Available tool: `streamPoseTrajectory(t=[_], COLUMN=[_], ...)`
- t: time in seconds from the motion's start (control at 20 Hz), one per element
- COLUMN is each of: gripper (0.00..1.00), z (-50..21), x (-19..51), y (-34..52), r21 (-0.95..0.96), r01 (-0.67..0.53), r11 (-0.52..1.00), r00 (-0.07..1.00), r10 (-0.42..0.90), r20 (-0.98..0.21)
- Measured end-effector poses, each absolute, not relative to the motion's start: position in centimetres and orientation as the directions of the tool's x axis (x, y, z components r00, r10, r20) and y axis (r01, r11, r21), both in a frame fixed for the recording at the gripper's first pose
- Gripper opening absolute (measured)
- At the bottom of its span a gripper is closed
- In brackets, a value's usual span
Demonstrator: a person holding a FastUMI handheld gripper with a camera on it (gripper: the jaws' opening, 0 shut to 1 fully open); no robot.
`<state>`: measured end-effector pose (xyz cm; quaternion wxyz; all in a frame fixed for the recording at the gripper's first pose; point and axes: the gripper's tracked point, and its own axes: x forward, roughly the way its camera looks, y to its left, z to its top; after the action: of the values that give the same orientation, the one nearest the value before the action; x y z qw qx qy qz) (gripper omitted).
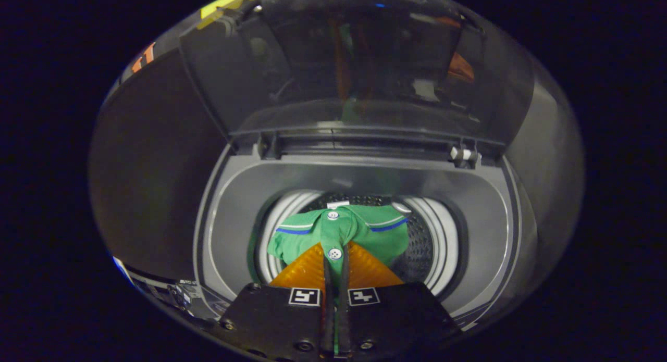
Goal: Put the clothes into the washing machine and then close the washing machine lid.
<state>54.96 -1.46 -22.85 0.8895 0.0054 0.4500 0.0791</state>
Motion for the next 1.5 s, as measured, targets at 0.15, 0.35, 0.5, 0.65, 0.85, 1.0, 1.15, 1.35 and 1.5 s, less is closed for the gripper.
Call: streamPoseTrajectory(t=[0.15, 0.35, 0.5, 0.65, 0.85, 1.0, 1.15, 1.35, 1.5], gripper=[0.06, 0.07, 0.08, 0.1, 0.13, 0.14, 0.29, 0.68, 0.67], z=[-24.7, -26.1, -26.5, -26.5, -26.6, -26.3, -26.1, -26.1, -26.0], x=[54.8, 54.3, 54.0, 53.7, 53.4, 53.3, 52.6, 52.2, 51.5], y=[-1.8, -2.1, -2.0, -2.2, -2.3, -2.6, -2.5, -3.2, -3.6], r21=[0.099, 0.104, 0.115, 0.111, 0.121, 0.124, 0.121, 0.096, 0.072], r01=[-0.062, -0.016, -0.01, -0.005, 0.022, 0.019, -0.009, -0.001, -0.002], r11=[0.993, 0.994, 0.993, 0.994, 0.992, 0.992, 0.993, 0.995, 0.997], r00=[0.534, 0.478, 0.456, 0.446, 0.45, 0.472, 0.489, 0.518, 0.525], r10=[0.116, 0.099, 0.106, 0.101, 0.098, 0.1, 0.11, 0.083, 0.063], r20=[-0.838, -0.873, -0.884, -0.889, -0.887, -0.876, -0.865, -0.851, -0.849])
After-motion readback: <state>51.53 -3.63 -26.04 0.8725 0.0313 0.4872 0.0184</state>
